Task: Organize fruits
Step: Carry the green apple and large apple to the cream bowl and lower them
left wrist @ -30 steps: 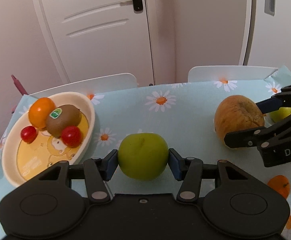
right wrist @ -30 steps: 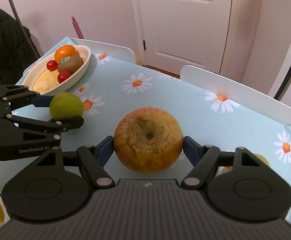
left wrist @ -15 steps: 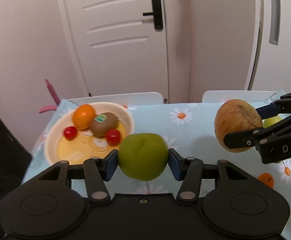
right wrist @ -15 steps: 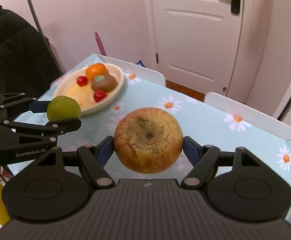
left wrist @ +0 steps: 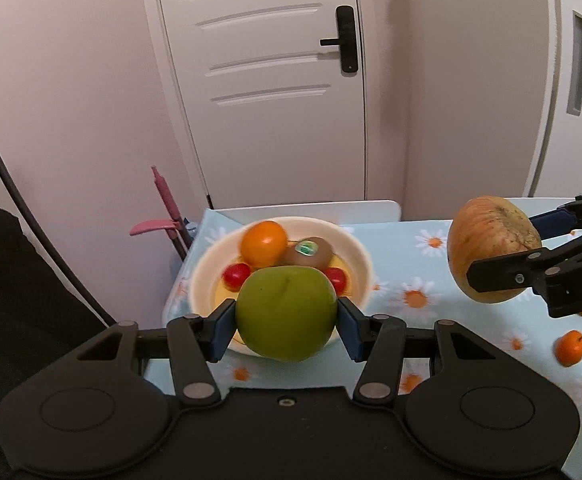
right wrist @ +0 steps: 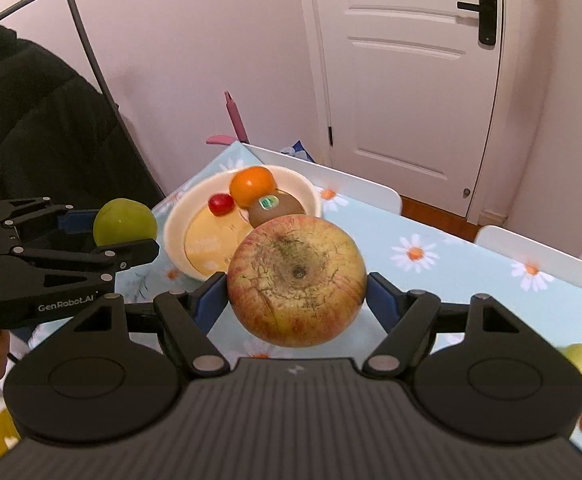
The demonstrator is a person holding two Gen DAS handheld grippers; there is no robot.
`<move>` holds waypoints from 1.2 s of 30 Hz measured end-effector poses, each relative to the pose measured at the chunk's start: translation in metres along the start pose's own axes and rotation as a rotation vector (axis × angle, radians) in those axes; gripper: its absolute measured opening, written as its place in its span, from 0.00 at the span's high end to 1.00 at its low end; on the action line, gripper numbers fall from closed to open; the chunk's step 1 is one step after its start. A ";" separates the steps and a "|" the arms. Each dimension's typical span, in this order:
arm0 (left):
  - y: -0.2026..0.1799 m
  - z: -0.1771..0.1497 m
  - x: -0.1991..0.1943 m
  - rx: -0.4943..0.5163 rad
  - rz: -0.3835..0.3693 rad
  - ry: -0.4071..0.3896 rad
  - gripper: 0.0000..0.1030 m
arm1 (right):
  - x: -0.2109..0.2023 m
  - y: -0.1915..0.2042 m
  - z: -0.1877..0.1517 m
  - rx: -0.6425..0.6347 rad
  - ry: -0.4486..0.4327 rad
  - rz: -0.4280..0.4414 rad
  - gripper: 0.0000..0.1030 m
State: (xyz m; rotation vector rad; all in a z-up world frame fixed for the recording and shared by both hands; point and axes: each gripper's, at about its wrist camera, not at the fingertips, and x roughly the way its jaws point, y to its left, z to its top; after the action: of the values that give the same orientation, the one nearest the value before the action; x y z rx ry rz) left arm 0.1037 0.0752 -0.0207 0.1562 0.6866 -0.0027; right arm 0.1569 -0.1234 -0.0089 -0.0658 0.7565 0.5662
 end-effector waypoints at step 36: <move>0.068 -0.002 0.132 0.200 -0.163 0.077 0.13 | 0.101 0.039 0.030 0.169 0.071 -0.133 0.13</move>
State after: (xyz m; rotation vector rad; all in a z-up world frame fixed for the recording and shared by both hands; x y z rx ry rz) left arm 0.2080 0.1490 -0.0954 0.2934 0.7746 -0.2229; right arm 0.2147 -0.0360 -0.0486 0.0205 0.8603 0.3733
